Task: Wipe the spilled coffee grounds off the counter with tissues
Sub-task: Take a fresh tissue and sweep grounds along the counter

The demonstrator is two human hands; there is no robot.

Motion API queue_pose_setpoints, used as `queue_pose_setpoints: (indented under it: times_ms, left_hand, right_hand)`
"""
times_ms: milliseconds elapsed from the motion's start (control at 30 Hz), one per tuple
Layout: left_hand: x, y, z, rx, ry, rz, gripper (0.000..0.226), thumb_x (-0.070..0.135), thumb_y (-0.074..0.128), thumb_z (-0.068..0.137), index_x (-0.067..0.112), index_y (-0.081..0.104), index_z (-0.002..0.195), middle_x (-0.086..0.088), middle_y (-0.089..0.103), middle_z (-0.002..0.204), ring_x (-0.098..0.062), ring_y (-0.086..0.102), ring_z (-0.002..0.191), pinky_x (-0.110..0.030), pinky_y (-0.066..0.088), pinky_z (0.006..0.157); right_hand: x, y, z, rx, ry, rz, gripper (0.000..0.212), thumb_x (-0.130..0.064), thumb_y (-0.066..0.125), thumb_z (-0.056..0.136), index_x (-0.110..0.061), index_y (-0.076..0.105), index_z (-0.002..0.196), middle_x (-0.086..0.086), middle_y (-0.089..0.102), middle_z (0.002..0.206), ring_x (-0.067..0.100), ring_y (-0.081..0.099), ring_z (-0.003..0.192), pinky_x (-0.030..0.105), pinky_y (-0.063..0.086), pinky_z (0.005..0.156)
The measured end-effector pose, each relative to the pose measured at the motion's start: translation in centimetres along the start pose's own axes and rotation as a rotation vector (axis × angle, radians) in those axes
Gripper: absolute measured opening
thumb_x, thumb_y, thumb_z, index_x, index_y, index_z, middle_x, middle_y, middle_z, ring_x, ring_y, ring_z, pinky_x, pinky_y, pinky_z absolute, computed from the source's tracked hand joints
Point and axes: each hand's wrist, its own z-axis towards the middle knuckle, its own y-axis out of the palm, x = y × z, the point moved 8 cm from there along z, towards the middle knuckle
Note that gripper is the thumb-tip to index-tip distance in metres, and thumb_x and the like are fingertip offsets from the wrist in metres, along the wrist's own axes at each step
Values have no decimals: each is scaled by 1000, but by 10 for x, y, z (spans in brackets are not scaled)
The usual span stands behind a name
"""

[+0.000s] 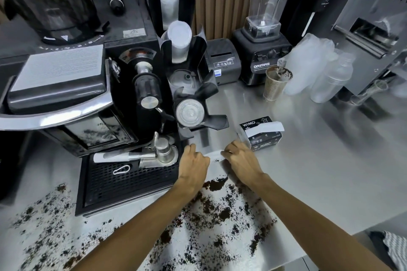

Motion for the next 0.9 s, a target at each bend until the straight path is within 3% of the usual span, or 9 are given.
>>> queue_pose_setpoints:
  times_ms: [167, 300, 467, 600, 767, 900]
  left_hand:
    - [22, 9, -33, -29, 111, 40, 25, 32, 59, 93, 16, 55, 113, 1, 49, 78, -21, 34, 87, -37, 32, 93]
    - [32, 10, -53, -46, 158, -5, 24, 27, 59, 93, 15, 55, 114, -2, 37, 66, -23, 35, 93, -39, 30, 92]
    - [5, -4, -35, 21, 15, -74, 19, 30, 61, 92, 18, 61, 108, 2, 51, 77, -22, 30, 88, -37, 30, 85]
    - [-13, -9, -4, 45, -69, -116, 17, 26, 56, 95, 20, 65, 108, -2, 67, 93, -24, 44, 110, -38, 33, 92]
    - [-11, 7, 13, 5, -59, -44, 21, 23, 50, 98, 20, 62, 115, -3, 68, 107, -27, 42, 119, -38, 32, 97]
    - [2, 13, 4, -7, 29, 45, 23, 28, 46, 99, 22, 56, 118, 2, 63, 100, -24, 40, 110, -37, 31, 91]
  right_hand:
    - [-9, -2, -32, 104, -74, 68, 17, -15, 62, 76, -16, 75, 87, -2, 67, 84, 16, 59, 76, 32, 56, 69]
    - [-13, -7, -44, 136, -111, 122, 26, -7, 82, 63, -18, 77, 85, -5, 68, 84, 13, 61, 75, 29, 56, 67]
    - [1, -19, -18, 164, 14, 176, 31, 0, 78, 66, -16, 77, 93, 1, 69, 84, 18, 62, 74, 30, 56, 59]
    - [4, -13, 8, 118, 53, 86, 26, -6, 68, 75, -19, 77, 95, 2, 67, 86, 23, 63, 75, 43, 58, 75]
    - [1, -7, 11, 86, 21, 7, 23, -9, 71, 71, -22, 77, 89, 0, 69, 83, 22, 61, 76, 44, 54, 86]
    - [-4, -6, -2, 114, -30, 29, 26, -7, 79, 65, -21, 77, 86, -2, 67, 80, 17, 57, 70, 32, 54, 65]
